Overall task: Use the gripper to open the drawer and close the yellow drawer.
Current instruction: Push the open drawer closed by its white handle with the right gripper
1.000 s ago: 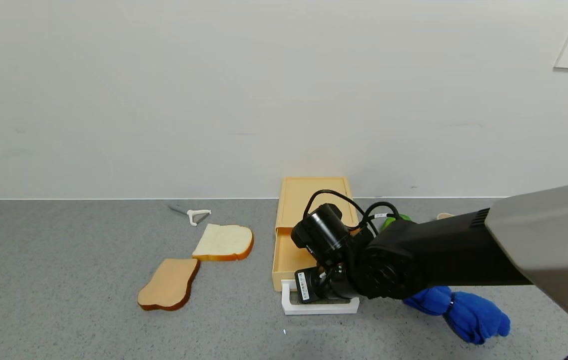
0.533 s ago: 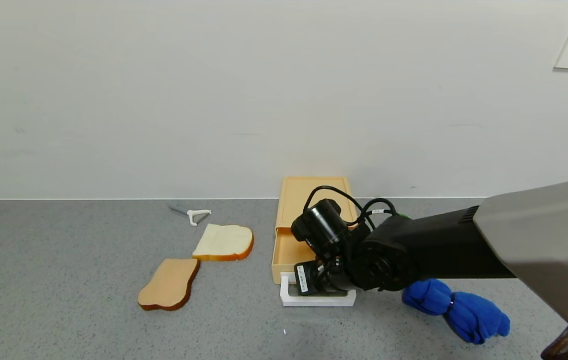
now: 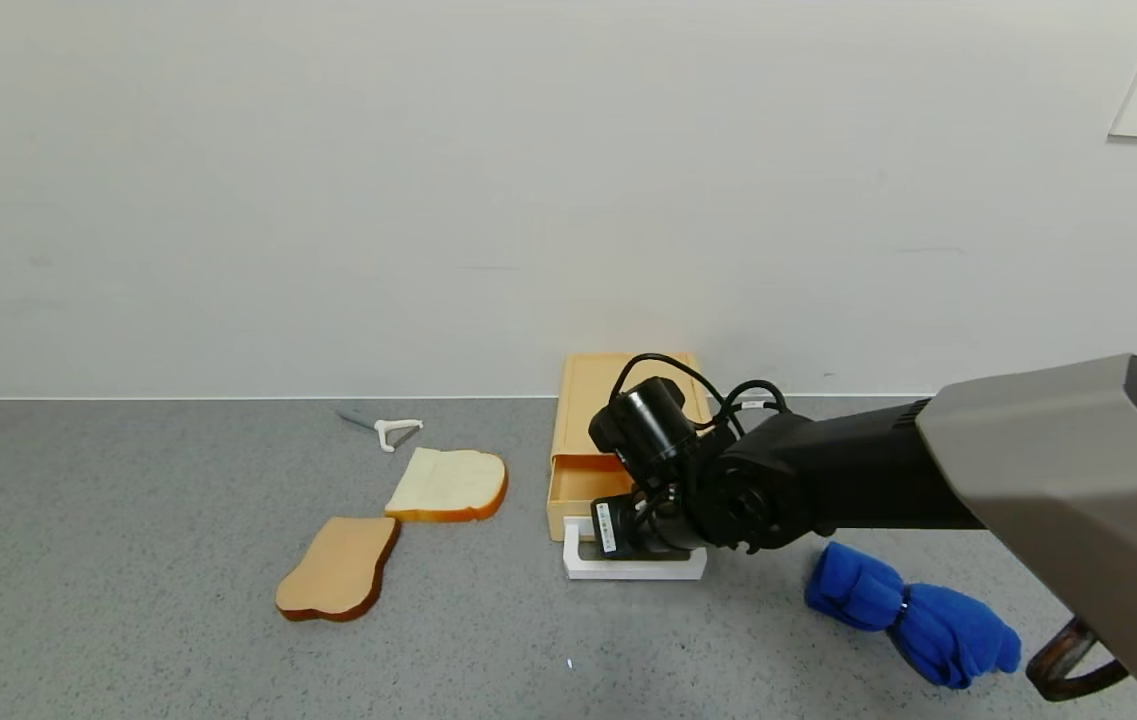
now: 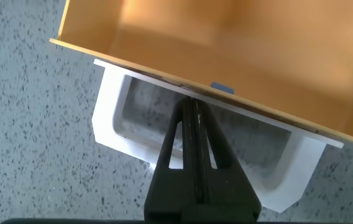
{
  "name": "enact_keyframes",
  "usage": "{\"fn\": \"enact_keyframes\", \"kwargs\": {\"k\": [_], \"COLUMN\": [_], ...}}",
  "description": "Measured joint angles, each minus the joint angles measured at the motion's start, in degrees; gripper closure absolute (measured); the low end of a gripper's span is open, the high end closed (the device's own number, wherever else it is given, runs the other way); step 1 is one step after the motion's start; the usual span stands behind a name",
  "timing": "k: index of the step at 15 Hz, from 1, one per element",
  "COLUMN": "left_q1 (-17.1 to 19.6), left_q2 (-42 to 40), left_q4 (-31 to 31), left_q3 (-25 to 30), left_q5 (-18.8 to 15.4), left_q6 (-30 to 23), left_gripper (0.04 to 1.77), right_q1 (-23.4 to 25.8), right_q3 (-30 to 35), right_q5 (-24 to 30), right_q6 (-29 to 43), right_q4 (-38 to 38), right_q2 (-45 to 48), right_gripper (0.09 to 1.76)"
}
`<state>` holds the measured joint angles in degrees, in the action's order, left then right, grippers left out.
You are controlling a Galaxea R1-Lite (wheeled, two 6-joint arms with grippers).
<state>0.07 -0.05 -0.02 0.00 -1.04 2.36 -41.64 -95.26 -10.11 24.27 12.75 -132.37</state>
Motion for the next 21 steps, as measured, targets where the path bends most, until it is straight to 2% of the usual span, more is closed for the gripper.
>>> {"fn": "enact_keyframes", "kwargs": {"k": [11, 21], "left_q1": [0.0, 0.0], "left_q2": [0.0, 0.0], "left_q4": [0.0, 0.0], "left_q3": [0.0, 0.0], "left_q5": [-0.1, 0.0], "left_q6": [0.1, 0.1], "left_gripper": [0.09, 0.09], "right_q1": [4.0, 4.7], "right_q3": [-10.1, -12.1], "right_q5": [0.1, 0.2], "right_q6": [-3.8, -4.5], "right_q4": [-0.1, -0.2], "right_q2": [-5.9, -7.5], "right_gripper": [1.73, 1.73]}}
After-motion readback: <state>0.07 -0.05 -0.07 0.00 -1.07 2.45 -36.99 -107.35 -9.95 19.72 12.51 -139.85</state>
